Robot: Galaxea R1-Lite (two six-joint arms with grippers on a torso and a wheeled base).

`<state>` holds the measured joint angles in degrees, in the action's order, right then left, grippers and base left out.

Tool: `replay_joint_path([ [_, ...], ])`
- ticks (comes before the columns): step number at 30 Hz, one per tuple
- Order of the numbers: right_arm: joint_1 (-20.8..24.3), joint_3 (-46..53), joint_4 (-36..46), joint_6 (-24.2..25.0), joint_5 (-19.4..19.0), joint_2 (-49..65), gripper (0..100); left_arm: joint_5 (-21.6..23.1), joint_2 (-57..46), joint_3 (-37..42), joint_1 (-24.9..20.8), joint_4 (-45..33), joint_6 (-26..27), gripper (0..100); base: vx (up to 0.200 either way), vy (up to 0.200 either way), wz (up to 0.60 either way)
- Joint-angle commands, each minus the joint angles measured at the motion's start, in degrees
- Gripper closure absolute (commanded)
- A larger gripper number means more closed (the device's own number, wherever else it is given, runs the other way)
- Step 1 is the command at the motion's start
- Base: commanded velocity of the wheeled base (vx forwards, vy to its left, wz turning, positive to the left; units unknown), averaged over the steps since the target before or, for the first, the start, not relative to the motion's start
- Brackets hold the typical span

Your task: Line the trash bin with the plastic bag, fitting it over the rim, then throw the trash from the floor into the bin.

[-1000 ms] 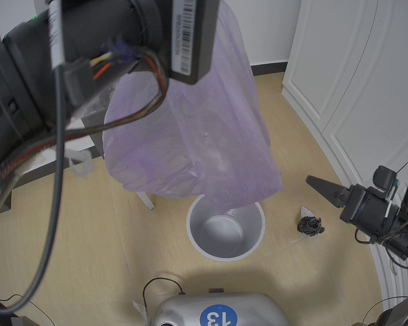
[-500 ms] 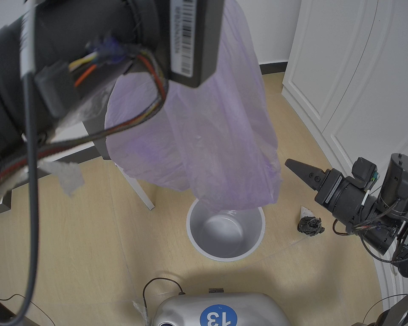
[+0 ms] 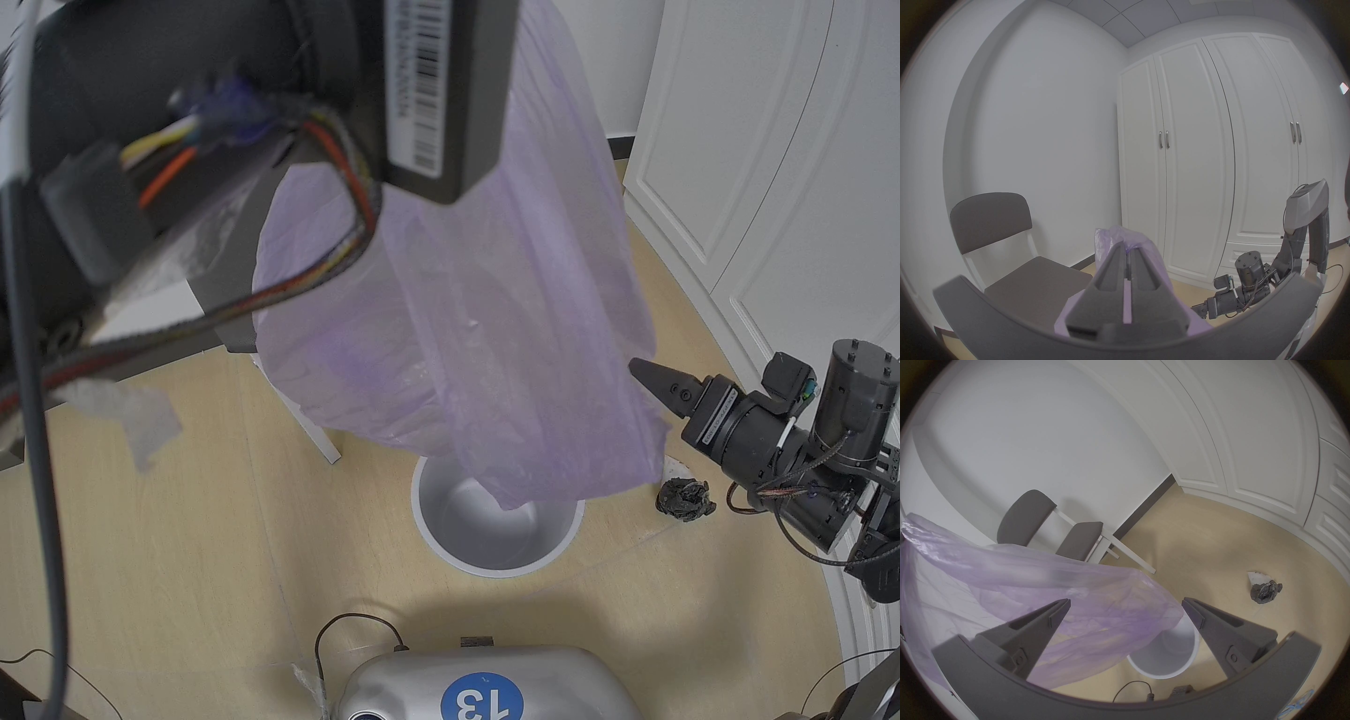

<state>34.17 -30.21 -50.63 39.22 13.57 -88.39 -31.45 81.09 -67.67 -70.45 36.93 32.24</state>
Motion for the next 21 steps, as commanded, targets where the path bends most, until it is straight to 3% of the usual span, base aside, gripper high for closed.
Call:
replay_joint_path([
  [1, -2.27, 0.59, 0.62, -0.72, -1.00, -1.34, 0, -0.01, 0.29, -0.09, -0.13, 0.08, 0.01, 100, 0.000, 0.000, 0.00],
  [9, -5.96, 1.38, 0.53, -0.90, -6.54, -4.07, 0, -0.01, 0.65, -0.36, -0.83, 0.52, 0.10, 100, 0.000, 0.000, 0.00],
  [16, -6.84, 1.64, -0.96, 5.08, -11.99, -5.91, 0, -0.01, 0.73, -0.45, -1.45, 0.78, 0.10, 100, 0.000, 0.000, 0.00],
  [20, -6.84, 2.61, -2.02, 6.05, -14.27, -5.82, 0, -0.01, 0.73, -0.53, -1.71, 0.78, 0.10, 100, 0.000, 0.000, 0.00],
  [21, -6.84, 3.75, -3.95, 6.75, -16.47, -6.18, 0, -0.01, 0.73, -0.53, -1.80, 0.78, 0.10, 100, 0.000, 0.000, 0.00],
])
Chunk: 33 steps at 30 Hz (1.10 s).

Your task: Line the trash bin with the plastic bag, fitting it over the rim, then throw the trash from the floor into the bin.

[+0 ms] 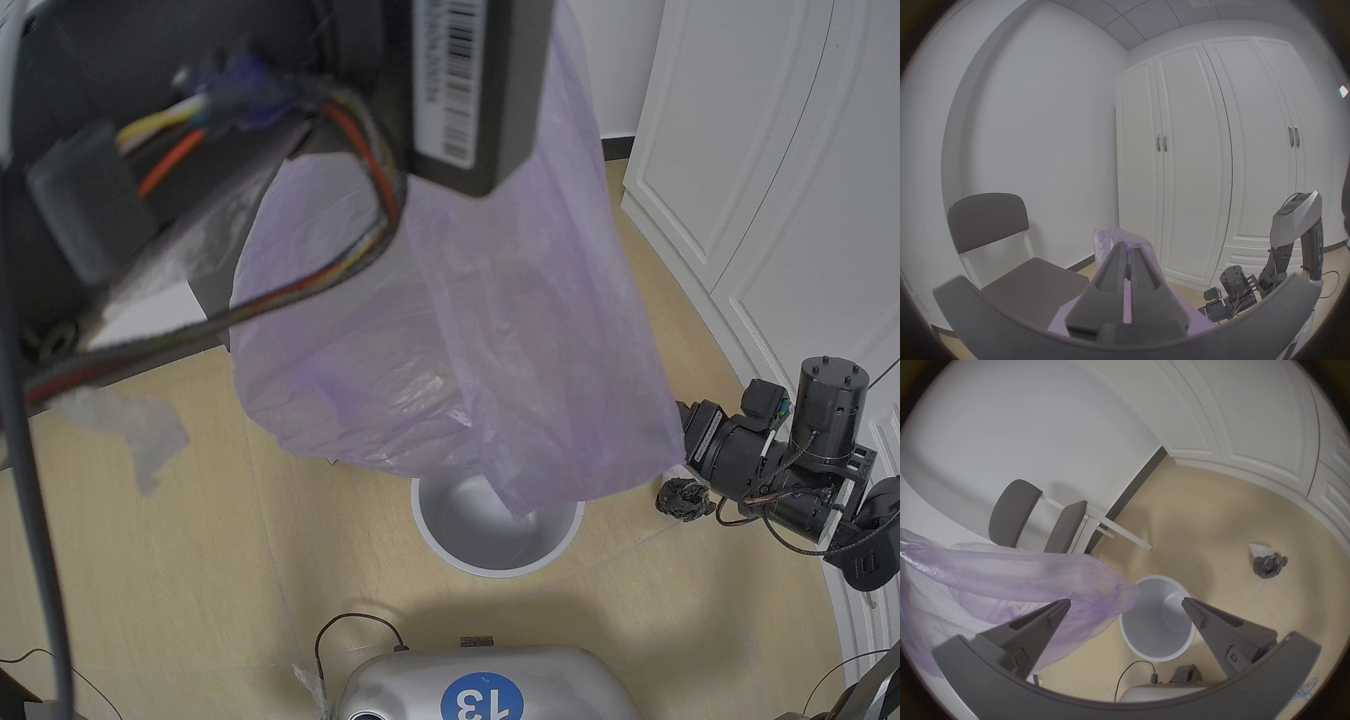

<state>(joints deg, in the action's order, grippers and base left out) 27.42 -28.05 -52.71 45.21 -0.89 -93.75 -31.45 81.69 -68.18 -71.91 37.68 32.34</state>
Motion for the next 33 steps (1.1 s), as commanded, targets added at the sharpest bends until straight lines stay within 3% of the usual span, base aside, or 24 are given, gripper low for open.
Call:
replay_joint_path([
  [1, -0.17, 2.12, -3.01, 1.54, -2.89, -1.00, 0, -0.01, 0.14, -0.02, -0.42, 0.02, 0.00, 100, 0.000, 0.000, 0.00],
  [5, -1.49, 4.41, -10.13, 5.32, -6.93, -3.11, 0, -0.01, 0.14, -0.11, -1.12, 0.02, 0.00, 100, 0.000, 0.000, 0.00],
  [9, -1.93, 7.22, -16.63, 5.67, -9.74, -6.19, 0, -0.01, 0.05, -0.28, -1.39, 0.02, 0.00, 100, 0.000, 0.000, 0.00],
  [17, -2.19, 9.42, -25.60, 5.15, -9.74, -11.90, 0, 0.16, -0.30, -0.46, -3.15, 0.46, -0.17, 100, 0.000, 0.000, 0.00],
  [33, -4.39, 9.77, -31.75, 5.50, -9.22, -8.47, 0, 0.16, -0.48, 0.07, -4.90, 1.25, -0.26, 100, 0.000, 0.000, 0.00],
])
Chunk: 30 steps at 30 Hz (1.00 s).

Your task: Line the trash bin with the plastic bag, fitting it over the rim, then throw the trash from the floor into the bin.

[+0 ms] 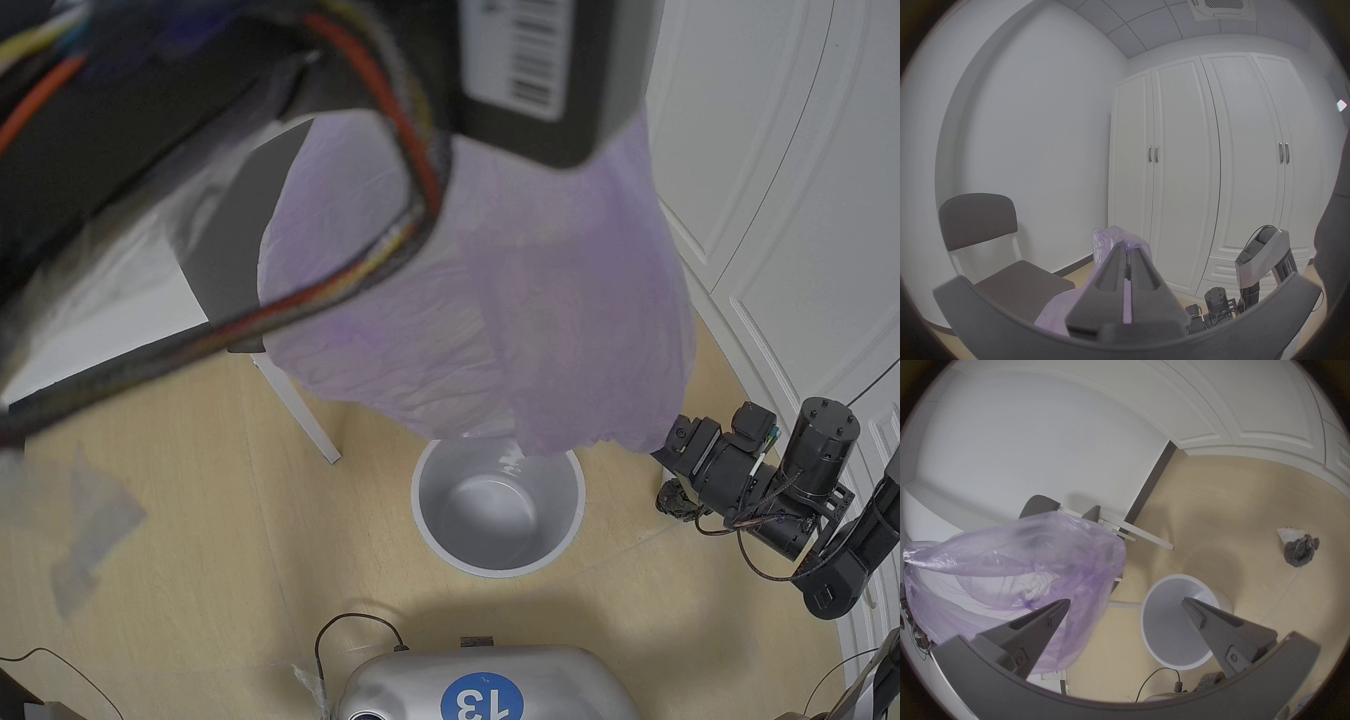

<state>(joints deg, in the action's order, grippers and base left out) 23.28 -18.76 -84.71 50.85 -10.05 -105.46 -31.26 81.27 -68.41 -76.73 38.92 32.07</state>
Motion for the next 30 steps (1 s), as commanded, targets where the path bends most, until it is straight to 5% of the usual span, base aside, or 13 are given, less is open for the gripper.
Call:
replay_joint_path([
  [1, -0.34, 0.39, 0.25, -0.13, -0.06, 3.42, 0, -0.03, -0.06, 0.30, -0.09, 0.01, 0.01, 100, 0.000, 0.000, 0.00],
  [24, -3.60, -0.66, 0.43, -2.95, -0.41, 2.28, 0, 0.06, -0.85, 0.74, -1.06, -0.08, -0.34, 100, 0.000, 0.000, 0.00],
  [25, -3.60, -0.66, 0.43, -3.12, -0.41, 2.37, 100, 0.06, -0.85, 0.83, -1.06, 0.01, -0.34, 100, 0.000, 0.000, 0.00],
  [30, -3.68, -0.49, 0.43, -4.62, -0.33, 2.54, 100, 0.06, -0.77, 1.53, -0.35, 0.01, -0.34, 100, 0.000, 0.000, 0.00],
])
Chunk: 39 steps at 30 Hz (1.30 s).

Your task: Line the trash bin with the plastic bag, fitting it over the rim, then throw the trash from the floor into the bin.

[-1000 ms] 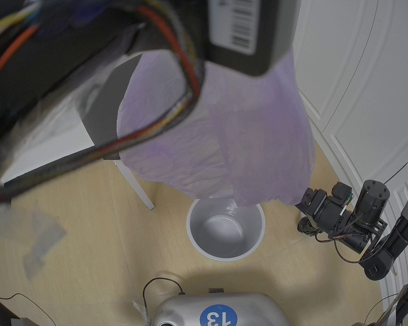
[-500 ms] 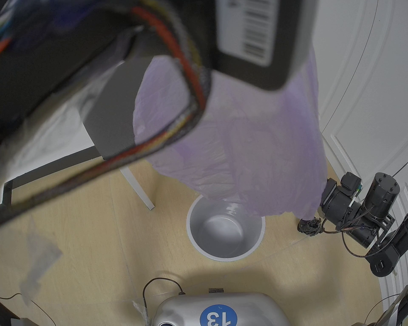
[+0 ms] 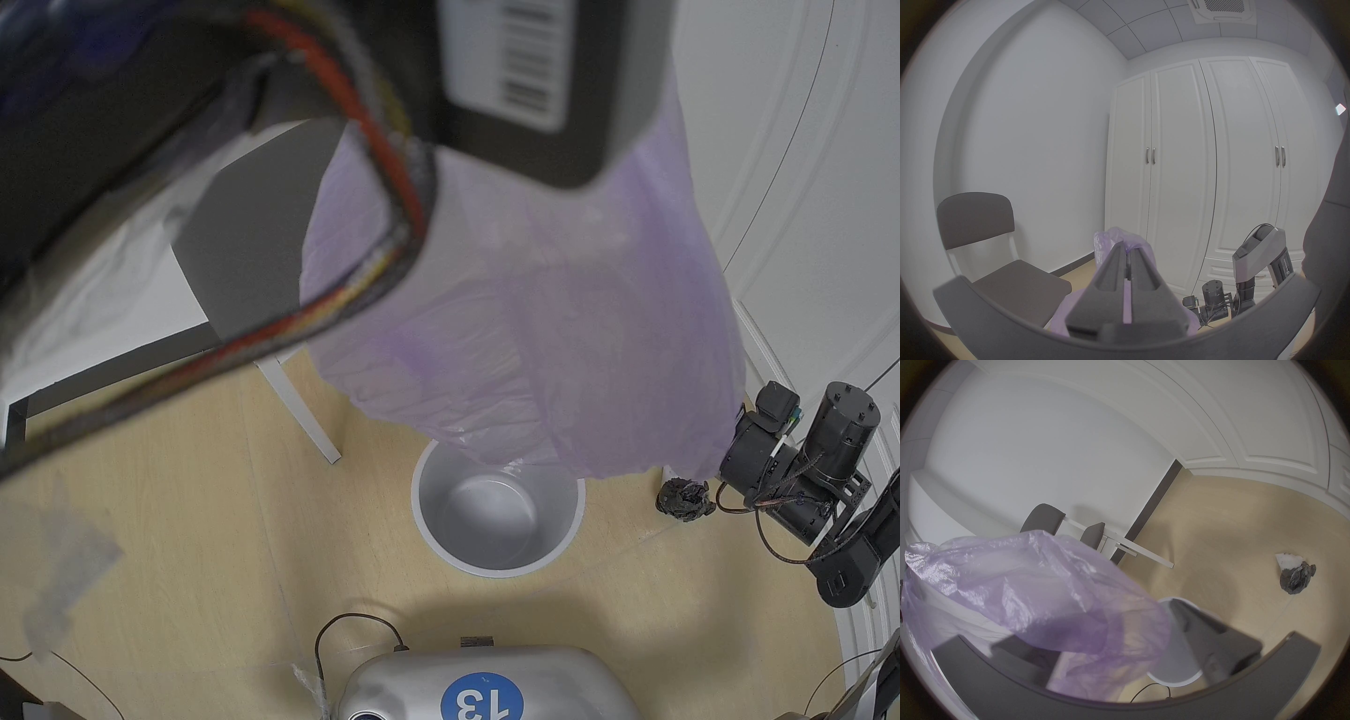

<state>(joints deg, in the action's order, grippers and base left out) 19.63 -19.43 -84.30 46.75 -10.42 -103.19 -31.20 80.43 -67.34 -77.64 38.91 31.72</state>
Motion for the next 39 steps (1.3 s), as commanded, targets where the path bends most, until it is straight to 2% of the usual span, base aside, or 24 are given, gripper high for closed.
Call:
replay_joint_path([
  [1, -0.03, 0.27, 0.01, -0.96, 0.05, 0.27, 100, -0.01, 0.07, 0.81, 1.09, 0.02, 0.01, 100, 0.000, 0.000, 0.00],
  [5, -0.03, 0.62, 0.01, -2.72, 0.14, 1.15, 100, -0.09, 0.16, 1.95, 3.11, -0.42, 0.10, 100, 0.000, 0.000, 0.00],
  [13, -0.03, 3.61, -0.43, -10.54, 0.23, 3.61, 100, -0.44, 0.60, 3.44, 10.23, -6.04, 0.62, 100, 0.000, 0.000, 0.00],
  [17, -0.03, 6.60, -0.25, -19.50, 0.23, 5.37, 100, -1.85, 0.60, 3.00, 12.87, -12.46, 0.80, 100, 0.000, 0.000, 0.00],
  [22, -0.03, 9.85, -0.16, -29.00, 0.23, 8.01, 100, -1.85, 1.22, 2.48, 13.66, -15.45, 0.80, 100, 0.000, 0.000, 0.00],
  [26, -0.03, 12.31, 0.19, -33.30, 0.23, 8.54, 100, -1.50, 0.78, 1.25, 15.68, -21.51, 0.62, 100, 0.000, 0.000, 0.00],
  [29, -0.12, 12.14, 0.27, -34.62, 0.23, 8.45, 100, -1.50, 0.78, 0.81, 16.56, -22.74, 0.45, 100, 0.000, 0.000, 0.00],
  [34, -1.70, 11.79, 3.09, -44.38, 0.23, 8.62, 100, -1.41, 0.87, 2.48, 17.96, -22.74, -2.54, 100, 0.000, 0.000, 0.00],
  [36, -1.70, 11.87, 3.17, -45.96, 0.32, 8.27, 100, -1.41, 0.87, 3.00, 18.23, -22.65, -3.68, 100, 0.000, 0.000, 0.00],
  [37, -1.87, 12.14, 3.17, -49.12, 0.58, 8.18, 100, -1.50, 0.43, 4.24, 18.23, -22.92, -6.06, 100, 0.000, 0.000, 0.00],
  [39, -2.49, 12.14, 3.35, -50.62, 1.46, 8.45, 100, -1.41, -0.63, 5.11, 18.58, -23.36, -6.93, 100, 0.000, 0.000, 0.00],
])
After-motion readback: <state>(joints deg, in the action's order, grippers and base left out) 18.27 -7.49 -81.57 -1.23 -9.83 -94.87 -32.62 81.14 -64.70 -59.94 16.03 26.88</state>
